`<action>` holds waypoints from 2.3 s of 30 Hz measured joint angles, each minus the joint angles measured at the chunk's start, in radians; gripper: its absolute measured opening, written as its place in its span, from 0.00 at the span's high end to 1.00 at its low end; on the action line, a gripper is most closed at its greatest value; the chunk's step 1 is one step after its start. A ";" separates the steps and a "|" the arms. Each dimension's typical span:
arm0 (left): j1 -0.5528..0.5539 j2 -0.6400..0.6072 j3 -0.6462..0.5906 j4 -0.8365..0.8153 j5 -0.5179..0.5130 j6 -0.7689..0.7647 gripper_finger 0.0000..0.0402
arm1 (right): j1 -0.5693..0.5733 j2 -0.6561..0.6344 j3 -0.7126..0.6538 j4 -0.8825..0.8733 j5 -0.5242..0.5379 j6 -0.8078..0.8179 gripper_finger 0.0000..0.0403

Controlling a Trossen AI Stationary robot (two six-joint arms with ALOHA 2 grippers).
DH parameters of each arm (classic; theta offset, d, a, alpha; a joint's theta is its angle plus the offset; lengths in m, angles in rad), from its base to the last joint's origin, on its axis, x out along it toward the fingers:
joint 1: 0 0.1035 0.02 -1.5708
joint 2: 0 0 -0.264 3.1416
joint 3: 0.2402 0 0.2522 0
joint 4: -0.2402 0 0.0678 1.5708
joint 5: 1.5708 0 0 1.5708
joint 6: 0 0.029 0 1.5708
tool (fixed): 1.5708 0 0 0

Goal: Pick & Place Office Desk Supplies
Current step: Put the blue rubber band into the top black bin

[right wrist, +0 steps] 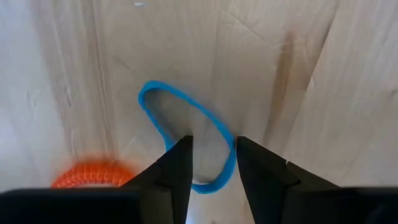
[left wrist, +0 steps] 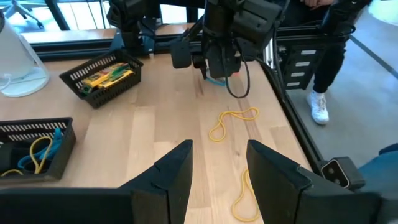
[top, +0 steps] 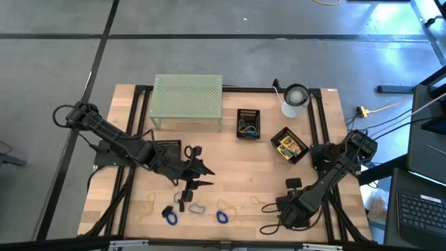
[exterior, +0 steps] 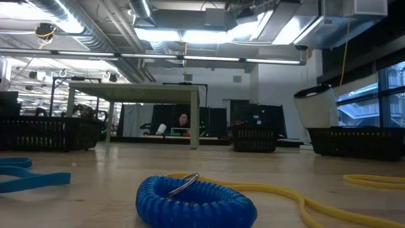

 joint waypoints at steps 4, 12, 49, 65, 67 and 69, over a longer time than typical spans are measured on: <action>-0.001 0.000 0.000 0.000 -0.001 0.000 0.64 | 0.000 0.004 0.001 0.002 -0.006 0.011 0.72; -0.001 0.000 0.000 0.000 -0.002 -0.008 0.64 | 0.000 0.005 0.001 0.023 -0.012 0.062 0.94; -0.001 0.000 0.000 -0.010 0.000 -0.035 0.64 | -0.293 0.001 0.526 0.040 1.026 -0.347 1.00; 0.002 0.000 0.000 -0.062 -0.155 -0.035 0.64 | -0.695 -0.261 0.209 0.158 0.774 -0.637 1.00; 0.003 0.000 0.000 -0.066 -0.183 -0.035 0.64 | -0.746 -0.322 0.100 0.325 0.690 -0.671 1.00; 0.008 0.000 0.000 -0.064 -0.210 -0.034 0.64 | -0.796 -0.371 -0.009 0.498 0.608 -0.712 1.00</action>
